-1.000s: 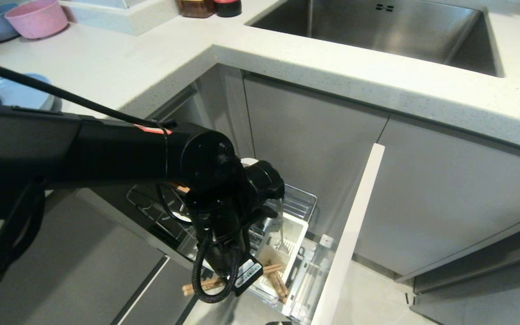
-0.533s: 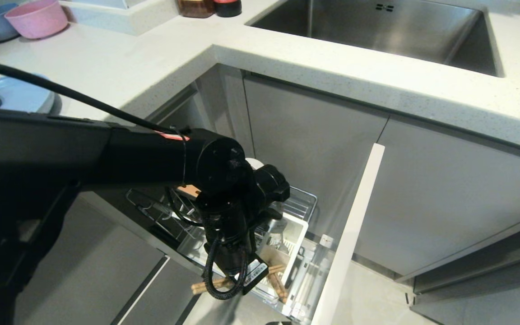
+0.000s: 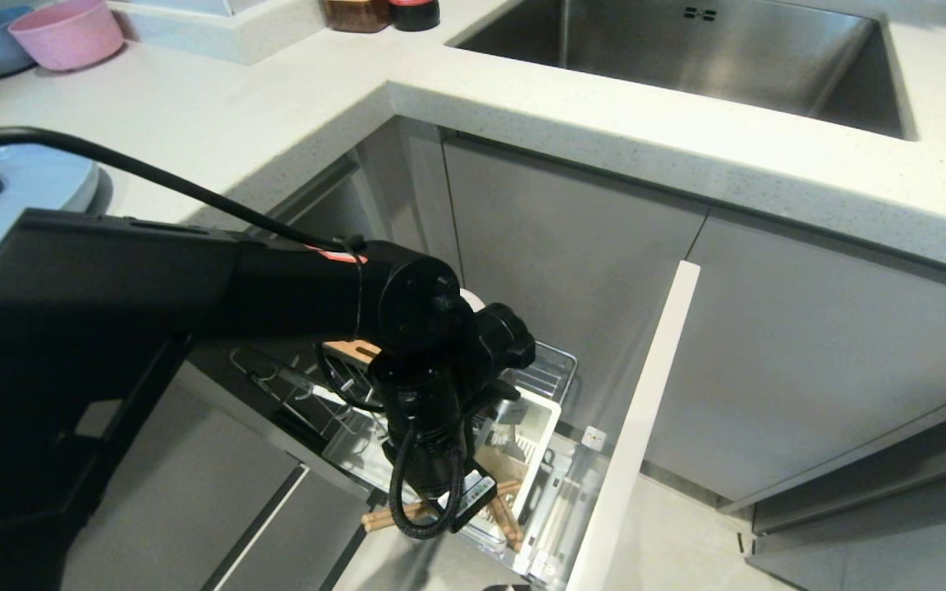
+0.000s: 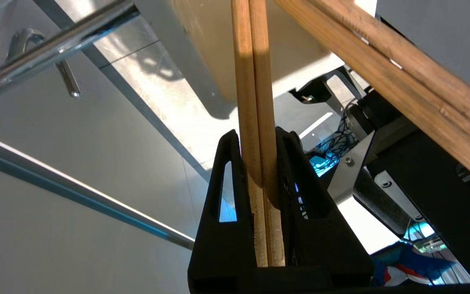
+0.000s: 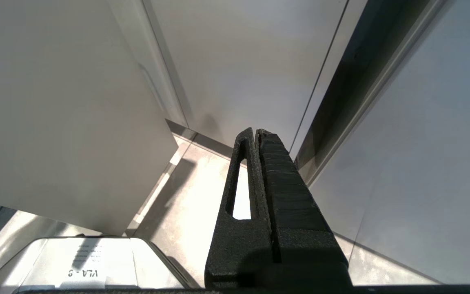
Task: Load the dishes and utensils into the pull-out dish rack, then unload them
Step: Pick up the chopsticks and place it in the cupboard, then pick up the spoon and place it in the cupboard
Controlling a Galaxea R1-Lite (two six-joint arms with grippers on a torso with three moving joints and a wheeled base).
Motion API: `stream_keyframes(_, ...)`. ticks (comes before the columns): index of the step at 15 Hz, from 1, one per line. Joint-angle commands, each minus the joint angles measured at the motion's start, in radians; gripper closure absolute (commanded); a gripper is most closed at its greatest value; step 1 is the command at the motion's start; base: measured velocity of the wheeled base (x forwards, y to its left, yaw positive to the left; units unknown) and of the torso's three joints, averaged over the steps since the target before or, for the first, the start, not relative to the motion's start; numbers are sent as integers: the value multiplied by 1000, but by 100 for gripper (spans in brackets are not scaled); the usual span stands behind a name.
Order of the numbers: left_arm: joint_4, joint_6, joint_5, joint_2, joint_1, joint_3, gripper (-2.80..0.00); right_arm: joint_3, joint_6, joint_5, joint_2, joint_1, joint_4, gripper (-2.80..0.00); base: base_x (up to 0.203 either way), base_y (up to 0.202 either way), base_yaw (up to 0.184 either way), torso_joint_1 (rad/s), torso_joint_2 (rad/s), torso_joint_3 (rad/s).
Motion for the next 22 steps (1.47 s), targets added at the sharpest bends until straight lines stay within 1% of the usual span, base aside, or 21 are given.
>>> stream_keyframes(1, 6, 1, 1, 6, 0, -3, 0, 2, 0, 0, 1, 0, 0, 0, 0, 0, 0, 0, 0, 0)
stream_keyframes(6, 7, 1, 1, 15, 7, -15, 0, 2, 0, 0, 1, 0, 0, 0, 0, 0, 0, 0, 0, 0)
stream_keyframes(7, 7, 3, 1, 16, 7, -15, -280, 2, 0, 0, 1, 0, 0, 0, 0, 0, 0, 0, 0, 0)
stream_keyframes(15, 10, 4, 1, 27, 6, -40, -280, 2, 0, 0, 1, 0, 0, 0, 0, 0, 0, 0, 0, 0)
stream_keyframes(22, 17, 4, 14, -12, 4, -52, -280, 1, 0, 0, 1, 0, 0, 0, 0, 0, 0, 0, 0, 0)
